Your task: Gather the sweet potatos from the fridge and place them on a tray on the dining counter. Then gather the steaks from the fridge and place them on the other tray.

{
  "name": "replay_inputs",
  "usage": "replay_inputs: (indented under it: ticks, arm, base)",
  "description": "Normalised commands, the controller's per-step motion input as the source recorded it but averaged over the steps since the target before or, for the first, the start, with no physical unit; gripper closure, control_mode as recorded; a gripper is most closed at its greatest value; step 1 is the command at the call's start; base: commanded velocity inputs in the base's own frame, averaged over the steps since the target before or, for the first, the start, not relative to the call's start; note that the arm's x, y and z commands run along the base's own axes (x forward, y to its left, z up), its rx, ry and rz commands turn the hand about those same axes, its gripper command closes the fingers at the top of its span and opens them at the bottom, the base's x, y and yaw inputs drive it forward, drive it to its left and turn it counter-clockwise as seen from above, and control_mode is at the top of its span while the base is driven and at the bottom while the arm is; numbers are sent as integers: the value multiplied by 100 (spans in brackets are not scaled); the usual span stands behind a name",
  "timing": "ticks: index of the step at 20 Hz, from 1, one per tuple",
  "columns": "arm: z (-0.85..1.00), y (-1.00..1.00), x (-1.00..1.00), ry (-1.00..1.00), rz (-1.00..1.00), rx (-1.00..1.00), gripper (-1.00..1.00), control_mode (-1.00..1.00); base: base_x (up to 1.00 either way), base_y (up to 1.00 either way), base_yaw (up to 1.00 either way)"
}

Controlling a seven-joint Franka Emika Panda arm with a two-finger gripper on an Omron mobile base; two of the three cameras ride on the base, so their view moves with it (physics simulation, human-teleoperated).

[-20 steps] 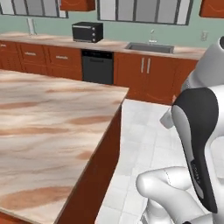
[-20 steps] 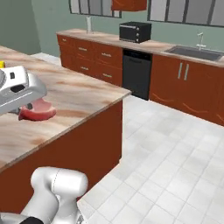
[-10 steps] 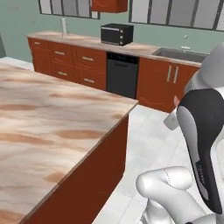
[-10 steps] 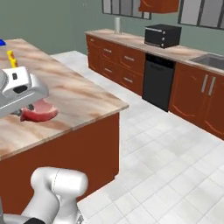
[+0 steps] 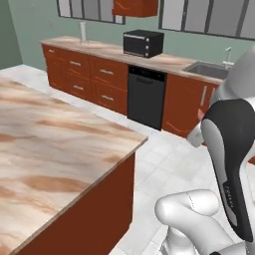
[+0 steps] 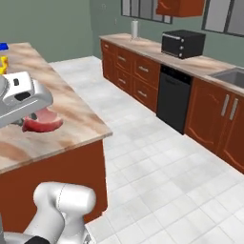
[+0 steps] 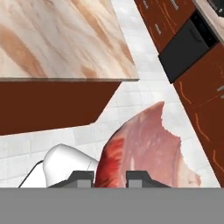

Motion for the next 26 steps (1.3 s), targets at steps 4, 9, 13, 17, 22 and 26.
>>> replay_inputs:
  ticks: [4,9,13,17,22,26]
  arm:
    - [0,0,0,0,0,0,100,100]
    - [0,0,0,0,0,0,100,100]
    - [0,0,0,0,0,0,100,100]
    - [0,0,0,0,0,0,100,100]
    - [0,0,0,0,0,0,100,100]
    - [0,0,0,0,0,0,100,100]
  base:
    - [78,-100,15]
    - [77,-100,20]
    - [71,-100,27]
    - [53,-96,48]
    - [28,-71,71]
    - [24,-71,73]
